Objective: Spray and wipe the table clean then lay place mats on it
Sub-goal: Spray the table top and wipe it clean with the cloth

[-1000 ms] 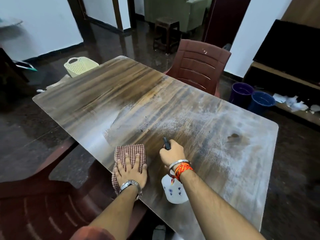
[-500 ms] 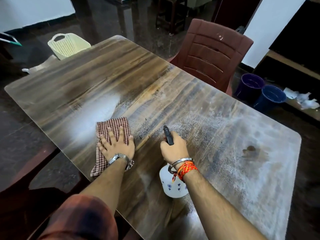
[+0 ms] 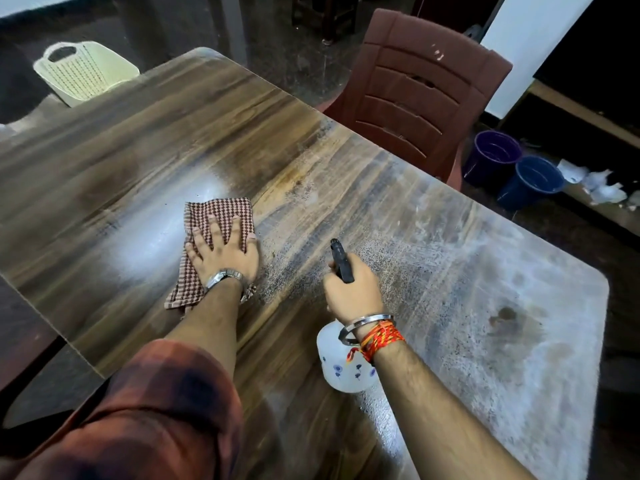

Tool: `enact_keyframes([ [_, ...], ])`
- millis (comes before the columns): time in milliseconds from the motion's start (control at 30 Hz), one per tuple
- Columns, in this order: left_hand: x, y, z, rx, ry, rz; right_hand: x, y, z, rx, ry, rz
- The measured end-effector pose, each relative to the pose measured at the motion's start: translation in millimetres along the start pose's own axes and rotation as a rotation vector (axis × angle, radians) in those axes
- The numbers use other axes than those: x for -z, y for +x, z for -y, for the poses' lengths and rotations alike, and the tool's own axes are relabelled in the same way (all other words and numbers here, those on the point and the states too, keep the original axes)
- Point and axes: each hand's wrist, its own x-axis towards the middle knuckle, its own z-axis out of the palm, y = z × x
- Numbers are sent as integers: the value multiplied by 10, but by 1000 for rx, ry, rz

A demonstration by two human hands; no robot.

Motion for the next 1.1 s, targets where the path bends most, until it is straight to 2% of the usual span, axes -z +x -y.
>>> enact_keyframes([
  [267, 6, -18, -114, -45, 36, 21, 89, 18, -83, -25, 23, 20],
  [433, -108, -177, -753, -257, 59, 92, 276, -141, -256, 12, 23, -1],
  [633, -392, -887, -1434, -438, 60, 76, 677, -190, -747, 20, 19, -53],
  [733, -395, -1042, -1337, -300, 20, 79, 851, -252, -921, 52, -16, 3],
  [967, -564, -2053, -286, 373, -136, -45, 1440, -674, -1278, 285, -33, 193],
  [1100, -754, -2967, -150, 554, -181, -52, 1733, -935, -1484, 311, -32, 288],
])
